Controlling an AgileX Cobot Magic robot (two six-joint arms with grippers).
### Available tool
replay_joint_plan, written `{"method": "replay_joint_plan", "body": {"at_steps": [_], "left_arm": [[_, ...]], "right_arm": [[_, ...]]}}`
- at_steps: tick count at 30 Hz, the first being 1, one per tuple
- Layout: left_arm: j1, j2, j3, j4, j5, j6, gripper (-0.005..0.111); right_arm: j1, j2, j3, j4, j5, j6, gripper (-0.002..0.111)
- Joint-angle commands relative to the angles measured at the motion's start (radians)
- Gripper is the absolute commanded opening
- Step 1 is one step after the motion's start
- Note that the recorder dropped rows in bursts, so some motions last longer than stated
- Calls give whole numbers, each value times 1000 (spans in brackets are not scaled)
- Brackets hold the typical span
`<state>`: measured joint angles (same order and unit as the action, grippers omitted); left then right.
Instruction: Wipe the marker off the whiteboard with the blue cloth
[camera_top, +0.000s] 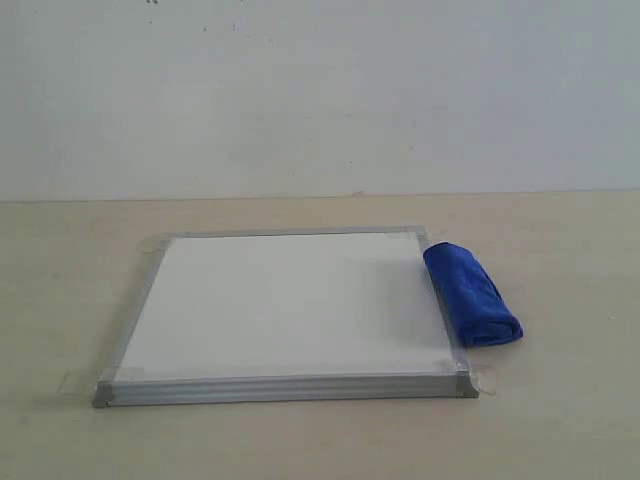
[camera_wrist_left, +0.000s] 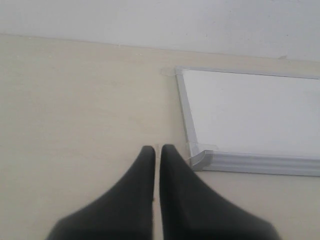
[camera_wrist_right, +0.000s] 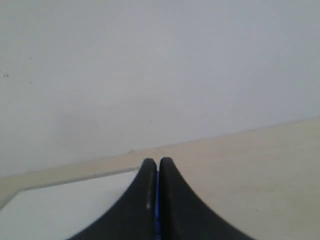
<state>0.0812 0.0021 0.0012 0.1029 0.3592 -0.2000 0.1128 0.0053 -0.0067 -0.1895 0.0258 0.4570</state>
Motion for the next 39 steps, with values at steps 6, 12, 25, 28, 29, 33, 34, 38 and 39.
{"method": "replay_joint_plan", "body": {"at_steps": [6, 12, 25, 28, 29, 33, 34, 38, 39], "left_arm": [[-5, -2, -1, -9, -2, -8, 4], [-5, -2, -1, -9, -2, -8, 4], [-5, -2, -1, -9, -2, -8, 4], [-5, -2, -1, -9, -2, -8, 4], [-5, -2, -1, -9, -2, -8, 4], [-5, -2, -1, -9, -2, -8, 4], [-5, -2, -1, -9, -2, -8, 4], [-5, -2, -1, -9, -2, -8, 4], [-5, -2, -1, -9, -2, -8, 4]], "right_arm": [[-3, -5, 7, 136, 123, -315, 1], [-3, -5, 7, 211, 244, -486, 1], [-3, -5, 7, 211, 314, -470, 1], [-3, -5, 7, 211, 316, -468, 1], [-5, -5, 7, 211, 316, -468, 1], [-54, -5, 7, 211, 330, -457, 1], [-63, -5, 7, 211, 330, -457, 1], [-68, -5, 7, 211, 332, -457, 1], [-68, -5, 7, 211, 332, -457, 1]]}}
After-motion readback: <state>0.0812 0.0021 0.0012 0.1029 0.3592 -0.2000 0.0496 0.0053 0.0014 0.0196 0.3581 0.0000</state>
